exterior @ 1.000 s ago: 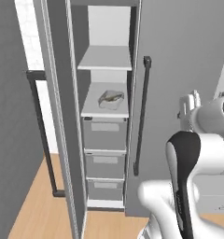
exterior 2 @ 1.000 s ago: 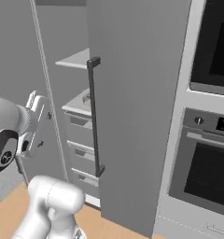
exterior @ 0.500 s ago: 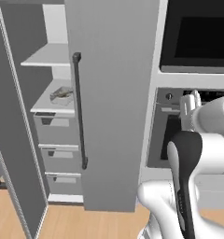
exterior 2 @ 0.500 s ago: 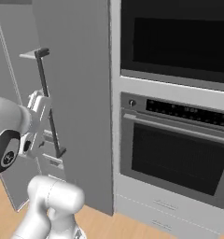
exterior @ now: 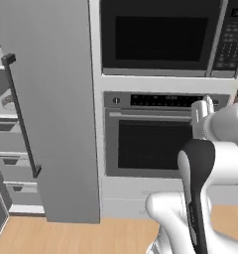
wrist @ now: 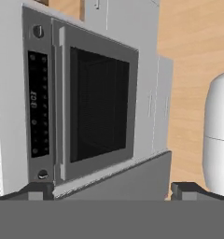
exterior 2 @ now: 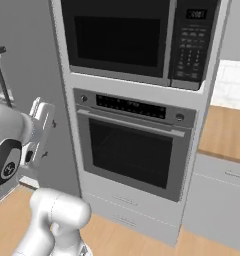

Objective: Take the meat container that has the fish and place it on the second highest rack of the freezer. Then take the vegetable container that has the lemon and lime and place it on the highest rack of the freezer.

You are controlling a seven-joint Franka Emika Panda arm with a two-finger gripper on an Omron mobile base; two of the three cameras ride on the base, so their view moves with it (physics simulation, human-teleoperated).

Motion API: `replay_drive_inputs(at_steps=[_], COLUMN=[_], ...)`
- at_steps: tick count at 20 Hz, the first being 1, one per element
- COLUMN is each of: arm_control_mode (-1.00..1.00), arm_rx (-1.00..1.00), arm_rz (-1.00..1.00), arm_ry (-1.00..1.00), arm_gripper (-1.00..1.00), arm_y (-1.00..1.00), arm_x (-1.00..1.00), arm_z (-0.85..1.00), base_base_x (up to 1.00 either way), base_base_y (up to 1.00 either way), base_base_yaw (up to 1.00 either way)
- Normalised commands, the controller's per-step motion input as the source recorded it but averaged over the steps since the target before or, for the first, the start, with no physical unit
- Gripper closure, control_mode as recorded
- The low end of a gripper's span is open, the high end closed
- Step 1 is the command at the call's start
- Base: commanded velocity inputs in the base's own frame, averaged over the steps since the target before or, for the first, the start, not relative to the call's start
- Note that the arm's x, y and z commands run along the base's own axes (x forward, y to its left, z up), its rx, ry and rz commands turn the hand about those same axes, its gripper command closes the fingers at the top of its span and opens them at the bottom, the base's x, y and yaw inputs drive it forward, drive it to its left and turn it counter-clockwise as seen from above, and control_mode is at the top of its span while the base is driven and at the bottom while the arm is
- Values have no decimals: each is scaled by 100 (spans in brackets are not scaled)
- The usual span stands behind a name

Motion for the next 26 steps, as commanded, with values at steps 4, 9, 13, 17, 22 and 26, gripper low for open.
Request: replay_drive_inputs(at_steps=[4, 9, 13, 17, 22, 26], arm_control_mode=[100, 100, 100, 100, 100, 100], arm_rx=[0, 0, 0, 0, 0, 0], arm_rz=[0, 0, 0, 0, 0, 0], arm_ry=[0, 0, 0, 0, 0, 0], arm_gripper=[-100, -100, -100, -100, -100, -100], arm_y=[0, 0, 0, 0, 0, 0], arm_x=[0, 0, 0, 0, 0, 0], arm_z=[0, 0, 0, 0, 0, 0], base_base_x=[0, 1, 37, 44, 50, 63], base_base_y=[-100, -100, -100, -100, -91, -43], base_base_yaw=[0, 0, -10, -10, -12, -8])
